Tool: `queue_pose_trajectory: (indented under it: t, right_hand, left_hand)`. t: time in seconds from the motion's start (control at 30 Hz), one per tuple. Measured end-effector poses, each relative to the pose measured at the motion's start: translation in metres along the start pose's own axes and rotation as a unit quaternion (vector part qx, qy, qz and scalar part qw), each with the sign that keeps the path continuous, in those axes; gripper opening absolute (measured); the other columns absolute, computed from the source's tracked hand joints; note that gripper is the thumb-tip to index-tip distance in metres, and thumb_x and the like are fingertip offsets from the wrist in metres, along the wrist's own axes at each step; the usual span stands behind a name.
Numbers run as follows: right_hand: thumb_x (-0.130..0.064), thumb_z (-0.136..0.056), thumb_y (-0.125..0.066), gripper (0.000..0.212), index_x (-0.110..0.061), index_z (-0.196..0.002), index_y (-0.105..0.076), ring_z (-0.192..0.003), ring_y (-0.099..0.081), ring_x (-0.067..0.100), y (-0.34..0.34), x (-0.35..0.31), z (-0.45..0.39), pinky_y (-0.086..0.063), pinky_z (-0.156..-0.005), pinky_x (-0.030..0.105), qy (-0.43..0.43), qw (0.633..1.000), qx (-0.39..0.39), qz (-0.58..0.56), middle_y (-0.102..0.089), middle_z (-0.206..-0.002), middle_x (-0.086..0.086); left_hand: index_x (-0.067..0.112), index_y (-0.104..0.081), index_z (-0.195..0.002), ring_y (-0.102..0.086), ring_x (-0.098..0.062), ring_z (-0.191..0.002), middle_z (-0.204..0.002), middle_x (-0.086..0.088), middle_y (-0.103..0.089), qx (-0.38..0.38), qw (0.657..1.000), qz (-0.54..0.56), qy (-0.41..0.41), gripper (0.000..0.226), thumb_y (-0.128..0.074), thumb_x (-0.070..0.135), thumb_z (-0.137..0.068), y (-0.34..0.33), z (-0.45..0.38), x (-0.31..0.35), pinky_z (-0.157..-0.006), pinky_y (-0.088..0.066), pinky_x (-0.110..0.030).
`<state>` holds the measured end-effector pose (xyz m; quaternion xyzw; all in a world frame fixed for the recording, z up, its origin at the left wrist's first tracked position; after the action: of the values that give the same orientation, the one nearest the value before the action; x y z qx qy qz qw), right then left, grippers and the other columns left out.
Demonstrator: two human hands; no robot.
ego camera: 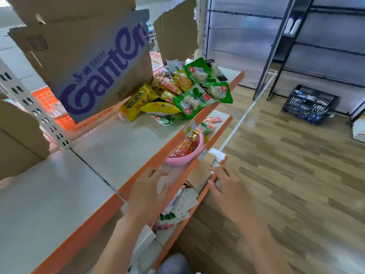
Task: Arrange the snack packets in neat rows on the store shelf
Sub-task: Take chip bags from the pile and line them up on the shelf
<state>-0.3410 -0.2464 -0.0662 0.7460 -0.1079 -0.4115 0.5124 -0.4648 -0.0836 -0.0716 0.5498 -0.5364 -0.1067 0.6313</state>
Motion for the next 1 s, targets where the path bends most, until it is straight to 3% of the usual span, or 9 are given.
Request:
queue_pose_trajectory:
  t: [0.2, 0.33, 0.43, 0.53, 0.7, 0.9, 1.0]
  right_hand:
    - [-0.023, -0.093, -0.051, 0.029, -0.021, -0.122, -0.053, -0.111, -0.049, 0.013, -0.009, 0.033, -0.056, -0.032, -0.081, 0.016, -0.009, 0.999, -0.037, -0.017, -0.052, -0.123, -0.005]
    - [-0.024, -0.094, -0.050, 0.034, -0.020, -0.128, -0.050, -0.115, -0.048, 0.012, -0.002, 0.058, -0.107, -0.037, -0.088, 0.019, -0.041, 0.998, -0.040, -0.004, -0.050, -0.126, -0.004]
    - [-0.027, -0.094, -0.049, 0.034, -0.020, -0.128, -0.050, -0.114, -0.048, 0.014, 0.011, 0.076, -0.150, -0.039, -0.088, 0.021, -0.061, 0.998, -0.028, 0.020, -0.050, -0.126, -0.003]
    - [-0.028, -0.094, -0.051, 0.037, -0.024, -0.130, -0.048, -0.117, -0.045, 0.010, 0.017, 0.088, -0.179, -0.036, -0.088, 0.018, -0.084, 0.996, 0.001, 0.014, -0.049, -0.126, -0.008]
    - [-0.024, -0.092, -0.055, 0.037, -0.022, -0.128, -0.051, -0.113, -0.049, 0.009, 0.008, 0.109, -0.211, -0.034, -0.085, 0.015, -0.101, 0.995, 0.013, -0.006, -0.052, -0.125, -0.006]
    - [-0.026, -0.092, -0.053, 0.036, -0.023, -0.128, -0.050, -0.117, -0.048, 0.011, 0.008, 0.132, -0.259, -0.038, -0.090, 0.019, -0.080, 0.997, -0.001, -0.021, -0.048, -0.127, -0.007]
    - [-0.025, -0.092, -0.054, 0.035, -0.023, -0.126, -0.052, -0.107, -0.052, 0.011, 0.017, 0.148, -0.292, -0.034, -0.077, 0.015, -0.039, 0.999, 0.000, -0.024, -0.050, -0.122, -0.008]
  left_hand:
    - [0.019, -0.066, -0.103, -0.054, -0.016, -0.092, -0.097, 0.008, -0.053, -0.002, 1.000, -0.006, -0.004, 0.024, -0.058, 0.028, -0.083, -0.030, -0.062, -0.003, -0.079, -0.045, -0.031]
    - [0.018, -0.069, -0.095, -0.057, -0.020, -0.086, -0.091, 0.004, -0.058, 0.004, 1.000, 0.012, -0.022, 0.016, -0.068, 0.016, -0.079, -0.046, -0.126, -0.001, -0.074, -0.046, -0.032]
    - [0.016, -0.069, -0.096, -0.058, -0.022, -0.085, -0.095, -0.001, -0.060, 0.009, 0.999, 0.032, -0.033, 0.017, -0.062, 0.024, -0.083, -0.057, -0.176, 0.011, -0.071, -0.046, -0.034]
    - [0.014, -0.068, -0.106, -0.055, -0.017, -0.092, -0.103, 0.000, -0.059, 0.006, 0.998, 0.033, -0.045, 0.022, -0.064, 0.021, -0.086, -0.065, -0.215, 0.021, -0.074, -0.039, -0.025]
    - [0.018, -0.069, -0.101, -0.049, -0.010, -0.094, -0.097, 0.007, -0.058, 0.027, 0.999, 0.022, -0.031, 0.017, -0.064, 0.021, -0.085, -0.072, -0.246, 0.018, -0.081, -0.034, -0.023]
    - [0.014, -0.071, -0.093, -0.054, -0.015, -0.085, -0.087, 0.008, -0.058, 0.052, 0.998, 0.003, -0.023, 0.012, -0.069, 0.015, -0.081, -0.082, -0.280, 0.022, -0.074, -0.040, -0.027]
    - [0.013, -0.071, -0.085, -0.054, -0.017, -0.077, -0.080, 0.001, -0.062, 0.100, 0.995, -0.015, -0.017, 0.008, -0.069, 0.015, -0.078, -0.090, -0.300, 0.030, -0.069, -0.039, -0.029]
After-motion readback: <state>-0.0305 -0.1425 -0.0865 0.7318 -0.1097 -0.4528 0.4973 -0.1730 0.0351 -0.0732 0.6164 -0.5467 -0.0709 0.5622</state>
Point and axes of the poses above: each hand's wrist, its own z-axis away from the middle knuckle, its own y-axis out of the back of the hand, x = y × z, the point moved 3 cm from there along -z, towards the middle knuckle
